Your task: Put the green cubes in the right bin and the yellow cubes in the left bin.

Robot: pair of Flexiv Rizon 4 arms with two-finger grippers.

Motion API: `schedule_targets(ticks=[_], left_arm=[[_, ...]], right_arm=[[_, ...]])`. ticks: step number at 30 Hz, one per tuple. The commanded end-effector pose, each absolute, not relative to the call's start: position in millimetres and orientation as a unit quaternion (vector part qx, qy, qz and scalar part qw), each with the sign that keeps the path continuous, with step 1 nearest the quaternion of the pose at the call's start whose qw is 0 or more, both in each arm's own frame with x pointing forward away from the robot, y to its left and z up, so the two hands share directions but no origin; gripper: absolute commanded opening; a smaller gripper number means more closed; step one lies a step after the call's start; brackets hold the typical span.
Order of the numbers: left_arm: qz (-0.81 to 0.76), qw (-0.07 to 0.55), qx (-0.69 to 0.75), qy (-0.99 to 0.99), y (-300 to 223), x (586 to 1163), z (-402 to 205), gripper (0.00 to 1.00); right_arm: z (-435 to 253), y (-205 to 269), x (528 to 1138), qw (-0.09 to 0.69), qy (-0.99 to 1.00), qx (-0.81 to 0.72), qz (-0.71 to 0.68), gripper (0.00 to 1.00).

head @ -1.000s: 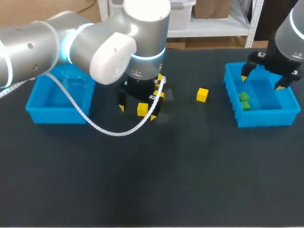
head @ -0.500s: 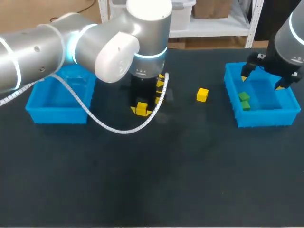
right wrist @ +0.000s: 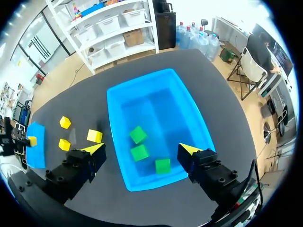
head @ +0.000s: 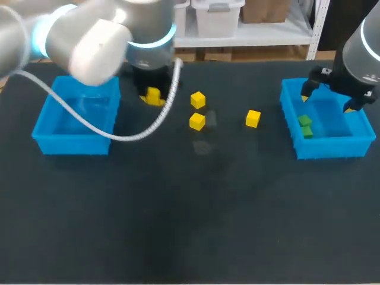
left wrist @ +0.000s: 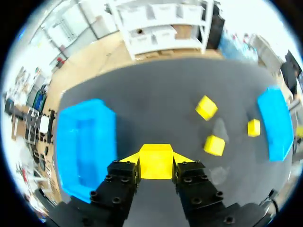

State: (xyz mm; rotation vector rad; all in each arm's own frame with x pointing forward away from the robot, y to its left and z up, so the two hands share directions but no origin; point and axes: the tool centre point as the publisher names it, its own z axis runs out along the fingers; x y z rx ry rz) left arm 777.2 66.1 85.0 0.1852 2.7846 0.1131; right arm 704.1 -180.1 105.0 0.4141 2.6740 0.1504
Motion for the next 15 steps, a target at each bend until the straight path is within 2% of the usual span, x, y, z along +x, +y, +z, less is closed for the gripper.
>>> schedule_targets(ticks=[1,12,13,14,15], left_arm=[[0.02,0.272,-0.002,0.962,130.8,768.9,124.9,0.0],[0.064,0.244,-0.092,0.963,216.3,776.4,108.9,0.0],[0.079,0.244,-0.085,0.963,219.0,774.5,107.2,0.41],[0.078,0.248,-0.087,0.962,219.6,773.6,107.0,1.0],[0.078,0.249,-0.088,0.961,219.6,773.6,106.9,1.0]], right_arm=[[103.9,-180.9,700.6,0.223,0.962,0.15,0.054,1.0],[103.9,-180.9,700.6,0.223,0.962,0.15,0.054,1.0],[103.9,-180.9,700.6,0.223,0.962,0.15,0.054,1.0],[103.9,-180.9,700.6,0.223,0.962,0.15,0.054,1.0],[103.9,-180.9,700.6,0.223,0.962,0.15,0.054,1.0]])
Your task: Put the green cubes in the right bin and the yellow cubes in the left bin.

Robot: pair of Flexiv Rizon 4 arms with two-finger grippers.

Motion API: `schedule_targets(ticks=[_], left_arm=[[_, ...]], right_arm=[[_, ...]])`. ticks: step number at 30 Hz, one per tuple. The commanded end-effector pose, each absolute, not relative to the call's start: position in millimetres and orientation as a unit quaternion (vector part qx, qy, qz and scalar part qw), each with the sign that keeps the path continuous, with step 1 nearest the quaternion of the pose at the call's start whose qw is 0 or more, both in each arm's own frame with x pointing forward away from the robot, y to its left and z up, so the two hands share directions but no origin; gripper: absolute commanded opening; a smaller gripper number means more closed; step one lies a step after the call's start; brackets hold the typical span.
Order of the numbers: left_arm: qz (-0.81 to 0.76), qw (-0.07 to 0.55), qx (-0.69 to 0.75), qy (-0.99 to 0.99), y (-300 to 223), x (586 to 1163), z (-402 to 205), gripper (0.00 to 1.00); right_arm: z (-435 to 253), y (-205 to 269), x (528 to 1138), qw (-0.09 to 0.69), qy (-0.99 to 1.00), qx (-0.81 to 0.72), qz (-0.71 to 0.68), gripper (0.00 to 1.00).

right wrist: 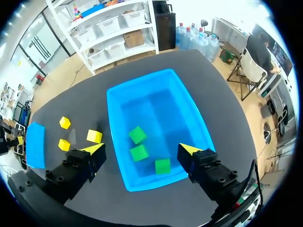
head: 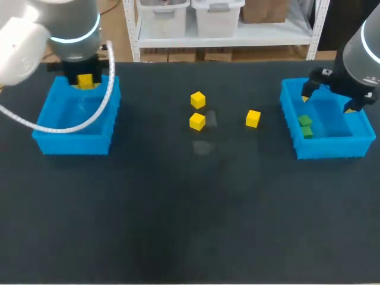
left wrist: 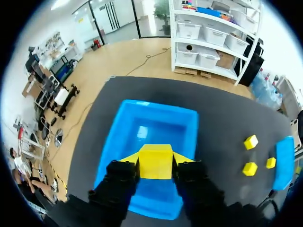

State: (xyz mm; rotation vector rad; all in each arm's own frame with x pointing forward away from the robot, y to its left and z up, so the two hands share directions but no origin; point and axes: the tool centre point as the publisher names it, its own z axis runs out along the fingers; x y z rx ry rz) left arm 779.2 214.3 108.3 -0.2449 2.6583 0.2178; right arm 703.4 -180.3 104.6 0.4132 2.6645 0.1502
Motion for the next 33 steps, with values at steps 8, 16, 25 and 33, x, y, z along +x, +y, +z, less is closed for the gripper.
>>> schedule_targets(ticks=[8,16,25,33], left_arm=[[0.048,0.28,-0.02,0.959,173.1,774.1,130.3,1.0],[0.01,0.271,0.121,0.955,71.7,750.7,123.0,1.0],[0.029,0.218,0.209,0.953,-10.1,729.6,61.1,1.0],[0.046,0.189,0.219,0.956,-43.5,732.8,28.1,1.0]], right_arm=[[103.9,-180.9,700.6,0.223,0.962,0.15,0.054,1.0],[103.9,-180.9,700.6,0.223,0.962,0.15,0.054,1.0],[103.9,-180.9,700.6,0.223,0.962,0.15,0.054,1.0],[103.9,-180.9,700.6,0.223,0.962,0.15,0.054,1.0]])
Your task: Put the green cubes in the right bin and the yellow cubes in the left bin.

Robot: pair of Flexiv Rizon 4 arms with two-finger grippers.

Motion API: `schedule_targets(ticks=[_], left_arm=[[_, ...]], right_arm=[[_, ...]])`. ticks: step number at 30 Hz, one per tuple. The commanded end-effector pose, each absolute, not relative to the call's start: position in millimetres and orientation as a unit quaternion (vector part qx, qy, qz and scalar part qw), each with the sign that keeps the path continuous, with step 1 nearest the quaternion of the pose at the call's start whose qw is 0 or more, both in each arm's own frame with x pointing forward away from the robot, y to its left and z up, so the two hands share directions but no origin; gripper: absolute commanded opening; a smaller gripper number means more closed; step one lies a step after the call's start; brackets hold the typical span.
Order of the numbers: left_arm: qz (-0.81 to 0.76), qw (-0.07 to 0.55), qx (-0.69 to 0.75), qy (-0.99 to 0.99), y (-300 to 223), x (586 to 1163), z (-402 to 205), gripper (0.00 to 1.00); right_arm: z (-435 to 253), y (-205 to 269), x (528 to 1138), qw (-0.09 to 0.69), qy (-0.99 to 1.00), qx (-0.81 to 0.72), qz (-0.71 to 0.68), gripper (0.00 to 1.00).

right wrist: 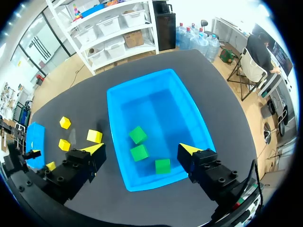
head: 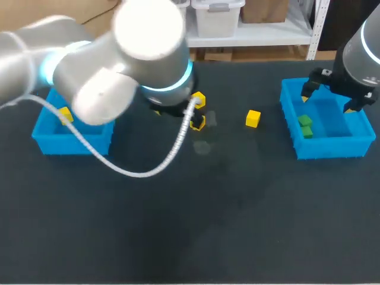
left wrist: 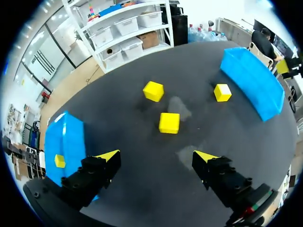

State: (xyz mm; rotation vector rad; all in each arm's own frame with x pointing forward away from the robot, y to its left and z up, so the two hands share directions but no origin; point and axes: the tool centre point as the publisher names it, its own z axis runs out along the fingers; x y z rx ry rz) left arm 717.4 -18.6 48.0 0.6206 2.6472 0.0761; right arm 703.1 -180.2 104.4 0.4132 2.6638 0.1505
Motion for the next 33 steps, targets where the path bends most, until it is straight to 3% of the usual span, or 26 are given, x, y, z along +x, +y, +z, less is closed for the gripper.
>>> schedule_targets(ticks=[1,16,17,18,19,20,33], left_arm=[[0.049,0.187,0.217,0.957,-44.9,734.4,25.5,1.0],[0.095,0.184,0.22,0.953,-40.0,769.1,-4.6,1.0],[0.095,0.184,0.218,0.954,-38.5,771.1,-6.7,0.77],[0.095,0.185,0.214,0.955,-37.0,772.7,-8.7,0.45],[0.094,0.184,0.209,0.956,-35.5,773.1,-10.1,0.27],[0.091,0.183,0.205,0.957,-34.1,773.3,-10.9,0.0],[0.049,0.19,0.184,0.963,-20.7,760.7,-6.0,0.0]], right_arm=[[103.9,-180.9,700.6,0.223,0.962,0.15,0.054,1.0],[103.9,-180.9,700.6,0.223,0.962,0.15,0.054,1.0],[103.9,-180.9,700.6,0.223,0.962,0.15,0.054,1.0],[103.9,-180.9,700.6,0.223,0.962,0.15,0.054,1.0],[103.9,-180.9,700.6,0.223,0.962,0.15,0.054,1.0],[103.9,-180.9,700.6,0.223,0.962,0.15,0.054,1.0],[103.9,-180.9,700.6,0.223,0.962,0.15,0.054,1.0]])
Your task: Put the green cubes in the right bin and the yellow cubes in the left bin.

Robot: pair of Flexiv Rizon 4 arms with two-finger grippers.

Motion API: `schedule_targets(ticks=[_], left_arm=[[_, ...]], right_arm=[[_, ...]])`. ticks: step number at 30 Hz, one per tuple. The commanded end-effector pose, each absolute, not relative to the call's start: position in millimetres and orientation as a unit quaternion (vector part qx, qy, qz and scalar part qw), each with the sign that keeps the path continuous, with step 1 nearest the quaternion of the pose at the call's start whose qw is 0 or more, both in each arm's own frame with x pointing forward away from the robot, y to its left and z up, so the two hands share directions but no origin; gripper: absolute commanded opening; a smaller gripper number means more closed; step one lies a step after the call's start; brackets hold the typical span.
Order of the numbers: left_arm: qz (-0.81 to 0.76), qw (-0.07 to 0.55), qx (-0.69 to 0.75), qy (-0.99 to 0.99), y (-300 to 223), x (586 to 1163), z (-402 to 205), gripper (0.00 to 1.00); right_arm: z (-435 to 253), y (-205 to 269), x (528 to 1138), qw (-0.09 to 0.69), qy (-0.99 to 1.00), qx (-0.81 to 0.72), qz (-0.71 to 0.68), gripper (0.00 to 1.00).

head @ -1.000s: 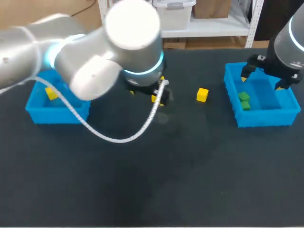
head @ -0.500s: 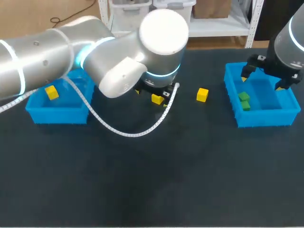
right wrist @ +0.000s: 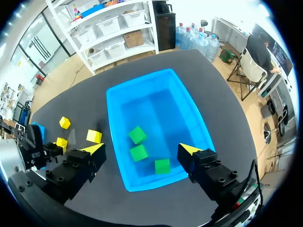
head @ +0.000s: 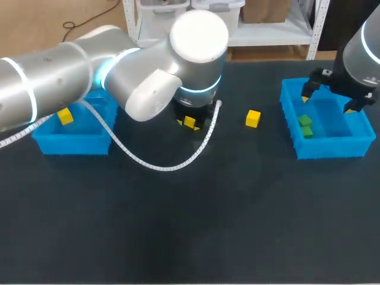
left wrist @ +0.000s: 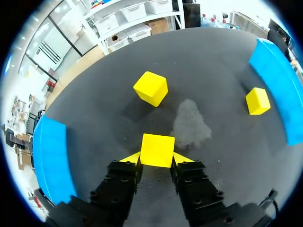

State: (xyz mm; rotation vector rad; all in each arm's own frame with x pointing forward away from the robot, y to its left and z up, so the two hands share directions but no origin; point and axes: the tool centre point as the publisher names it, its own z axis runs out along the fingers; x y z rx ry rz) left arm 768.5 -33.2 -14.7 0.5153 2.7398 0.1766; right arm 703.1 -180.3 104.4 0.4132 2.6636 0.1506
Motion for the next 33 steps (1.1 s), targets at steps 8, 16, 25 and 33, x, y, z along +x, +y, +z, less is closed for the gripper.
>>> schedule_targets(ticks=[8,16,25,33], left_arm=[[0.016,0.247,0.154,0.957,43.4,756.2,52.8,0.0],[0.001,0.263,0.029,0.964,151.3,756.9,96.3,0.0],[0.016,0.288,-0.046,0.956,216.2,753.6,118.7,0.0],[0.061,0.265,-0.056,0.961,243.6,756.6,96.7,0.36]], right_arm=[[103.9,-180.9,700.6,0.223,0.962,0.15,0.054,1.0],[103.9,-180.9,700.6,0.223,0.962,0.15,0.054,1.0],[103.9,-180.9,700.6,0.223,0.962,0.15,0.054,1.0],[103.9,-180.9,700.6,0.223,0.962,0.15,0.054,1.0]])
